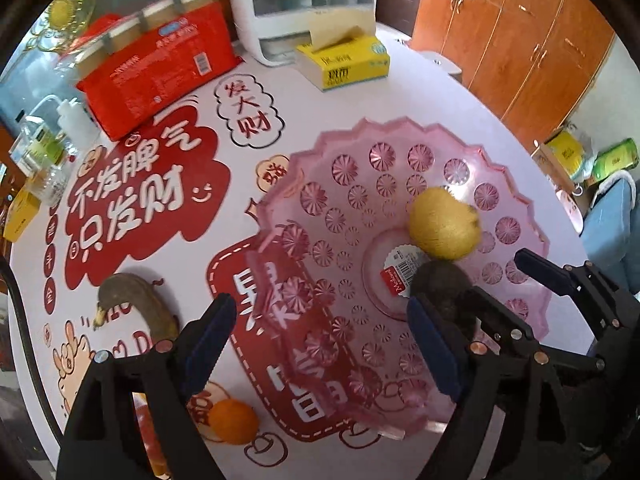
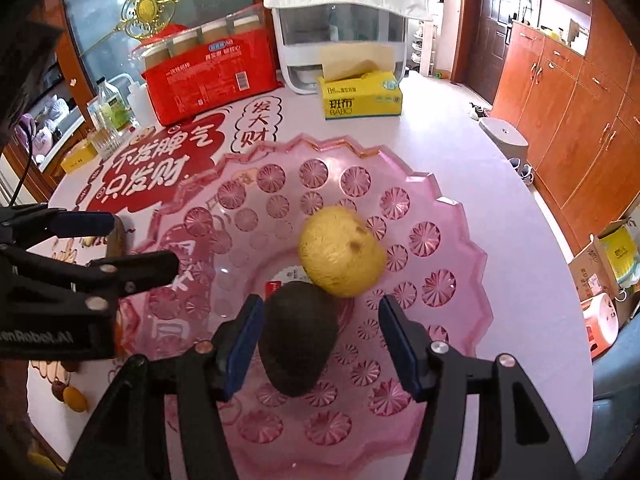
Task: Organize fruits
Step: 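Carry pear and avocado into the pink bowl and release both, then withdraw both tools from the bowl back toward the fruit pile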
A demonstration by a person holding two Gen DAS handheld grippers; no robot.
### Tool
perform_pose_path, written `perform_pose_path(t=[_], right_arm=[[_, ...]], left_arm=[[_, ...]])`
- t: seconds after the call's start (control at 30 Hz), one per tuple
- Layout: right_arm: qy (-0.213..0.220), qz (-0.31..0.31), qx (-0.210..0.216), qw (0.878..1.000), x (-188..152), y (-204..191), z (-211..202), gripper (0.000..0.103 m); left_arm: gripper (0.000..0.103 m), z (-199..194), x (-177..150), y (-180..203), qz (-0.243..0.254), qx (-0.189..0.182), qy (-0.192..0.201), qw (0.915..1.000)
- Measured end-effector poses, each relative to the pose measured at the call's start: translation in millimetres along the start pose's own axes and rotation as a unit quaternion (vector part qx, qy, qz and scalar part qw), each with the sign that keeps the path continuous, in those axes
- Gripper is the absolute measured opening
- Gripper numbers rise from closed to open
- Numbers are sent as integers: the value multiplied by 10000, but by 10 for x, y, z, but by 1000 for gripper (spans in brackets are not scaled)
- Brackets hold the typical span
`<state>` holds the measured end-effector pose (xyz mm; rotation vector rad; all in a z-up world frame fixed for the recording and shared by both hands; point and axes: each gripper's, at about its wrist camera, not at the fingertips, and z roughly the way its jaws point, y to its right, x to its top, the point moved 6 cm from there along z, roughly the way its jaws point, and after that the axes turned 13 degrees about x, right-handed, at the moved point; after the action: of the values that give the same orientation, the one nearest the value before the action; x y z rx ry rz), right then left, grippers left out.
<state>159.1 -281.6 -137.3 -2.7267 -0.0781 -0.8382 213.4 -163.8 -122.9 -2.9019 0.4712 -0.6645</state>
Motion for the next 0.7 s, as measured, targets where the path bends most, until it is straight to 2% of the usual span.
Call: perform_pose_path(t=[0.7], right_arm=[[287, 142, 312, 9990, -110, -292, -632, 60]], left_arm=[[86, -913, -495, -546, -722, 240, 532, 9957]])
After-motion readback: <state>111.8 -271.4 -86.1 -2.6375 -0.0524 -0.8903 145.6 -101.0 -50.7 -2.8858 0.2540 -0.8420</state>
